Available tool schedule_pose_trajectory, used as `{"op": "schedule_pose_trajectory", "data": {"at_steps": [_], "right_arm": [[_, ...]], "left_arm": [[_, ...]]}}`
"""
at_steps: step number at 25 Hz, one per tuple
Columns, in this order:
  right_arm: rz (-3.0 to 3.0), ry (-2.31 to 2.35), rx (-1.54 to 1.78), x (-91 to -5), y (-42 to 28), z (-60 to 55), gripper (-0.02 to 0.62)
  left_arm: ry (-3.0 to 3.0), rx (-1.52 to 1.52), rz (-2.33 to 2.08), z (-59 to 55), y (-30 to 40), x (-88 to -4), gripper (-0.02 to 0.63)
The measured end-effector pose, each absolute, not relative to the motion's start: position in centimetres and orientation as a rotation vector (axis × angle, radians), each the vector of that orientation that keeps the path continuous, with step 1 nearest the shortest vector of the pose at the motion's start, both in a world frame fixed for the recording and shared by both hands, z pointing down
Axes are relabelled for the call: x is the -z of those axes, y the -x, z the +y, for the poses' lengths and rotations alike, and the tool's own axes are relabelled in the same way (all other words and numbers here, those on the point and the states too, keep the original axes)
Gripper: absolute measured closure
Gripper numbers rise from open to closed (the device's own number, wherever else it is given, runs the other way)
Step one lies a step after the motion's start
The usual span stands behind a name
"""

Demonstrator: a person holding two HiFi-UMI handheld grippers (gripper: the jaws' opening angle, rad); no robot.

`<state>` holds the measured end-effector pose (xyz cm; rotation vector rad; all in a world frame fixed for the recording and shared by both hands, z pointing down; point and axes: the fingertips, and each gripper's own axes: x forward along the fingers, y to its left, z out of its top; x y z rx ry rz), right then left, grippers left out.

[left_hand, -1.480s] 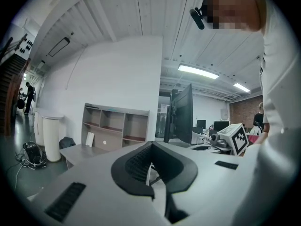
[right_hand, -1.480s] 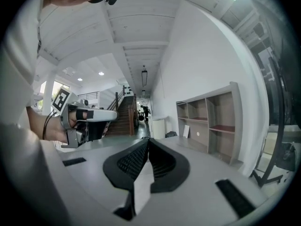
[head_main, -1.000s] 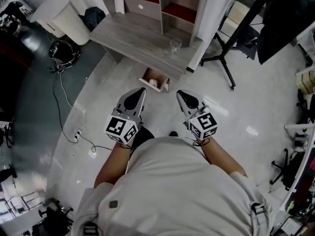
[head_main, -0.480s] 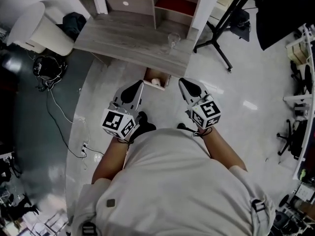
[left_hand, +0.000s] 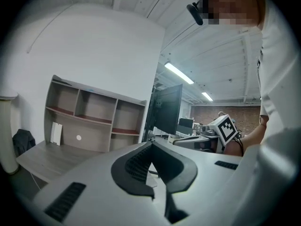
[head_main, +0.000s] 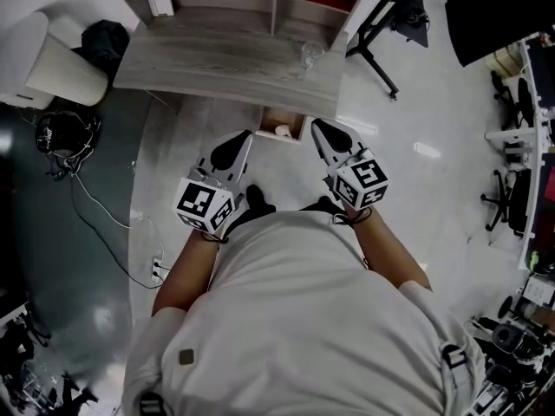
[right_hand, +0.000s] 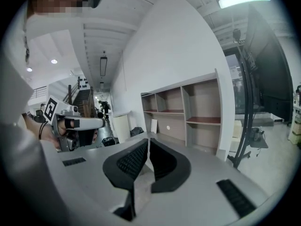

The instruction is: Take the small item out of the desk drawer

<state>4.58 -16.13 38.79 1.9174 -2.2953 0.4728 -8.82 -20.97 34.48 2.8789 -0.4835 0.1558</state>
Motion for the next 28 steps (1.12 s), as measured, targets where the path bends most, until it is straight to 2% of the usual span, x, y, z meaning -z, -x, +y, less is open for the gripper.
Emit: {"op": "schedule_pose_trajectory", "data": {"at_steps": [9,18,28], "right_arm": [[-2.210,-1.911,-0.585,-42.5,-2.2,-18.9,0.567],[-2.193,-1.865,-0.793,-49.8,-3.8,-21.2,0.484],[-2.107,-1.807,-0.994,-59.0,-5.4,-22.4,0.441]], "left_arm": [[-2.857,-0.188,-0.387,-23.3,10.8,-37.0,0.591],[-2.811,-0.364,-0.325,-25.6,7.7,-42.4,0.591],[-2.707,-0.550,-0.285,-27.7,4.8,-50.7,0.591]]}}
